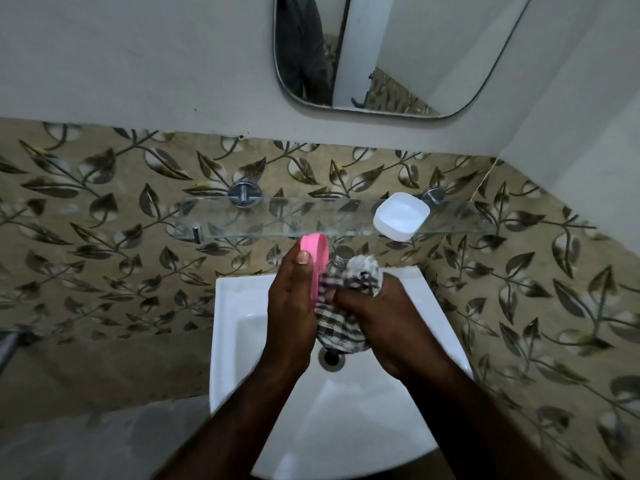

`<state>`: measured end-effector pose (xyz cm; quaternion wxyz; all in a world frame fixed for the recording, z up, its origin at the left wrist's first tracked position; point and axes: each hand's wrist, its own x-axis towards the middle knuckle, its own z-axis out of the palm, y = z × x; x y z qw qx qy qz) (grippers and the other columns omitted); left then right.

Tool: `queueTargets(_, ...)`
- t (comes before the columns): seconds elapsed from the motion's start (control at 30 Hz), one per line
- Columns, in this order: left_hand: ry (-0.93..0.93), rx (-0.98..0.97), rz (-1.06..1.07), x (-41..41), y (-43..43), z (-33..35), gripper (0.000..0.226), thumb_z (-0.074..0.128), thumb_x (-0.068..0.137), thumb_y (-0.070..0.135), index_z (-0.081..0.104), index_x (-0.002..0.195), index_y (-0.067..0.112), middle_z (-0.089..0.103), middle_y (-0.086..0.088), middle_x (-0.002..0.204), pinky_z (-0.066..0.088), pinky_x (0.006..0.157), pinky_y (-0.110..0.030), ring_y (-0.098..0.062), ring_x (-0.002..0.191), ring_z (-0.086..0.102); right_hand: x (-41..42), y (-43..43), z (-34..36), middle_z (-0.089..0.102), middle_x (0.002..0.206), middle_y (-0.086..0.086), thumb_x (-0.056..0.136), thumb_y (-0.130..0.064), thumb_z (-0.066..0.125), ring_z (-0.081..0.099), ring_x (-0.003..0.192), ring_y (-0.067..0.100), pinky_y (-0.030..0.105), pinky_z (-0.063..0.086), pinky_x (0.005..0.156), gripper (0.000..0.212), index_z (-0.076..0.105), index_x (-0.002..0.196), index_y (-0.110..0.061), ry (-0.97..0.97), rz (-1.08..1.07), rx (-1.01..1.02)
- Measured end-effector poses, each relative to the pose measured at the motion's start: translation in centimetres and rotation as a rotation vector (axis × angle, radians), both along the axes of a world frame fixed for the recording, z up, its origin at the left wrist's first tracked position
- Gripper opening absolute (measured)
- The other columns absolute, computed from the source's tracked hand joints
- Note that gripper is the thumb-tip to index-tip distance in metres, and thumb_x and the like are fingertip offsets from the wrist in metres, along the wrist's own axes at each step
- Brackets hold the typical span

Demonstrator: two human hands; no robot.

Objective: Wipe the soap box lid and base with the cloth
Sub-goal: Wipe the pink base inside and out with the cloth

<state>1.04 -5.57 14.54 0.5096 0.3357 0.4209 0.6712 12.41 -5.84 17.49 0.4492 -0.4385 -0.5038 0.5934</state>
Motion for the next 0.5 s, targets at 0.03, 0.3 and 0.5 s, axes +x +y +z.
queueTargets(0.03,-0.031,-0.001,-0.046,0.2,-0.1,0.0,0.046,0.047,0.094,0.05,0.063,0.123,0.019,0.072,-0.008,0.113,0.055,0.091,-0.047,-0.026,0.105,0.069,0.0,0.0,0.5,0.073,0.098,0.023,0.08,-0.007,0.068,0.072,0.088,0.039,0.045,0.058,0.069,0.024,0.07,0.104,-0.005,0.051,-0.017,0.015)
queueTargets(0.3,-0.197,-0.045,-0.176,1.6,-0.4,0.8,0.047,0.063,0.083,0.051,0.066,0.116,0.018,0.072,-0.007,0.11,0.056,0.081,-0.037,-0.023,0.096,0.07,1.5,0.7,0.6,0.073,0.08,-0.002,0.076,-0.018,0.068,0.072,0.076,0.017,0.034,0.059,0.066,0.014,0.069,0.089,-0.022,-0.302,-0.261,0.438)
queueTargets(0.5,-0.246,-0.076,-0.181,0.4,1.1,0.8,0.054,0.065,0.078,0.028,0.055,0.13,0.014,0.073,-0.014,0.107,0.057,0.081,-0.047,-0.032,0.097,0.07,5.1,1.2,-1.4,0.076,0.083,0.001,0.069,-0.022,0.069,0.074,0.081,0.02,0.046,0.06,0.074,0.018,0.071,0.087,-0.023,-0.384,-0.068,0.211)
